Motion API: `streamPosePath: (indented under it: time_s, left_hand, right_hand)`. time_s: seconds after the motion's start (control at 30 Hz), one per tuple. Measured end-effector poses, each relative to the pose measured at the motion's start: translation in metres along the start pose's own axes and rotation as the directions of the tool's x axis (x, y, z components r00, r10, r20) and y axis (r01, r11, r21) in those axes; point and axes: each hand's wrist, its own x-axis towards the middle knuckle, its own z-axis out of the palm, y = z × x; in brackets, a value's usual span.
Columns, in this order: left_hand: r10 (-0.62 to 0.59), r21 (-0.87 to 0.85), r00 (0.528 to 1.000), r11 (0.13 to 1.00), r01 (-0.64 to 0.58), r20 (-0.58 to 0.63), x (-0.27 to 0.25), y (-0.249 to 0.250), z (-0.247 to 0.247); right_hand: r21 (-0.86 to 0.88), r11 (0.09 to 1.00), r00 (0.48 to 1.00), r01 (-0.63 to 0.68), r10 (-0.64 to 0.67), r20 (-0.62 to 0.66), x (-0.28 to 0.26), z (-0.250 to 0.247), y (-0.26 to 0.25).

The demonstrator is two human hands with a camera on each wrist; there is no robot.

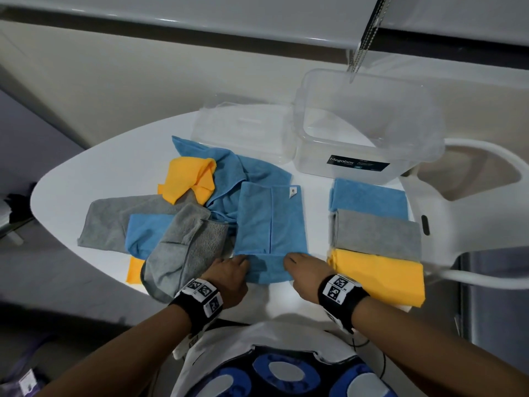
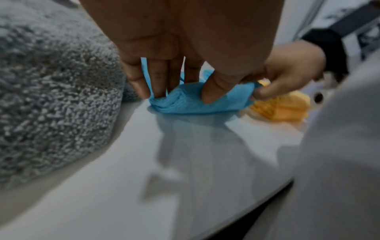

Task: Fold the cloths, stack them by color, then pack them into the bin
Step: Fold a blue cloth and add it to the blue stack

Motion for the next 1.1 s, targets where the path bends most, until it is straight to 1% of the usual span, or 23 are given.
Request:
streamPosePath:
  time_s: [0.07, 0.13, 0.2, 0.27, 0.37, 0.43, 0.5, 0.6, 0.63, 0.7, 0.73, 0.8, 0.87, 0.9, 0.93, 1.0, 1.07, 1.1]
  left_hand:
    - [0.006, -0.1, 1.0, 0.995, -0.005, 0.01, -0.004, -0.003, -0.006]
    - [0.0, -0.205, 0.999, 0.979, 0.011, 0.054, -0.006, -0.006, -0.01]
    - [-0.031, -0.338, 0.995, 0.939, 0.061, 0.093, -0.005, -0.008, -0.013]
    - [-0.083, -0.446, 0.993, 0.888, 0.113, 0.087, 0.001, -0.012, -0.015]
    - [-0.183, -0.539, 0.983, 0.824, 0.171, 0.032, 0.014, -0.015, -0.016]
    - [-0.248, -0.574, 0.969, 0.793, 0.202, -0.003, 0.022, -0.017, -0.018]
    - [-0.288, -0.62, 0.957, 0.755, 0.215, -0.019, 0.028, -0.018, -0.018]
    - [-0.319, -0.687, 0.948, 0.692, 0.222, -0.016, 0.033, -0.02, -0.016]
    - [-0.319, -0.694, 0.948, 0.685, 0.221, -0.014, 0.034, -0.021, -0.015]
    - [-0.292, -0.668, 0.956, 0.714, 0.212, -0.008, 0.036, -0.024, -0.014]
    - [-0.283, -0.647, 0.959, 0.733, 0.208, -0.013, 0.038, -0.025, -0.014]
    - [-0.286, -0.62, 0.958, 0.756, 0.211, -0.023, 0.041, -0.026, -0.014]
    - [-0.295, -0.592, 0.955, 0.774, 0.224, -0.025, 0.045, -0.024, -0.014]
    - [-0.299, -0.577, 0.954, 0.784, 0.23, -0.025, 0.046, -0.023, -0.015]
    - [-0.307, -0.562, 0.951, 0.791, 0.243, -0.021, 0.047, -0.021, -0.015]
    - [-0.315, -0.542, 0.949, 0.802, 0.253, -0.023, 0.049, -0.02, -0.015]
    - [-0.313, -0.522, 0.949, 0.814, 0.256, -0.023, 0.05, -0.019, -0.016]
    - [-0.315, -0.516, 0.949, 0.817, 0.257, -0.027, 0.05, -0.019, -0.016]
  right_hand:
    - [0.065, 0.998, 0.999, 0.001, -0.003, 0.037, -0.011, -0.001, 0.001]
    - [0.136, 0.991, 0.997, -0.018, 0.007, 0.083, -0.02, -0.003, 0.003]
    - [0.215, 0.975, 0.993, -0.059, 0.036, 0.109, -0.023, -0.008, 0.005]
    - [0.284, 0.952, 0.99, -0.116, 0.088, 0.108, -0.019, -0.014, 0.01]
    - [0.385, 0.903, 0.981, -0.19, 0.193, 0.032, -0.008, -0.02, 0.022]
    - [0.43, 0.877, 0.966, -0.216, 0.255, -0.036, -0.003, -0.021, 0.03]
    - [0.451, 0.863, 0.953, -0.229, 0.293, -0.077, 0.0, -0.022, 0.034]
    - [0.444, 0.857, 0.937, -0.26, 0.335, -0.099, 0.003, -0.018, 0.038]
    - [0.441, 0.856, 0.932, -0.271, 0.347, -0.101, 0.004, -0.017, 0.039]
    - [0.44, 0.854, 0.928, -0.277, 0.357, -0.109, 0.006, -0.014, 0.04]
    - [0.443, 0.855, 0.926, -0.269, 0.356, -0.124, 0.006, -0.012, 0.04]
    - [0.406, 0.884, 0.919, -0.231, 0.335, -0.207, 0.006, -0.009, 0.037]
    - [0.255, 0.951, 0.923, -0.173, 0.247, -0.296, 0.004, -0.007, 0.032]
    - [0.182, 0.974, 0.932, -0.135, 0.187, -0.31, 0.002, -0.007, 0.029]
    - [0.129, 0.987, 0.947, -0.091, 0.127, -0.296, -0.001, -0.005, 0.026]
    - [0.088, 0.996, 0.978, -0.027, 0.045, -0.204, -0.004, -0.001, 0.021]
    - [0.082, 0.996, 0.993, -0.03, 0.039, -0.112, -0.006, 0.005, 0.019]
    - [0.081, 0.996, 0.994, -0.04, 0.047, -0.094, -0.006, 0.006, 0.019]
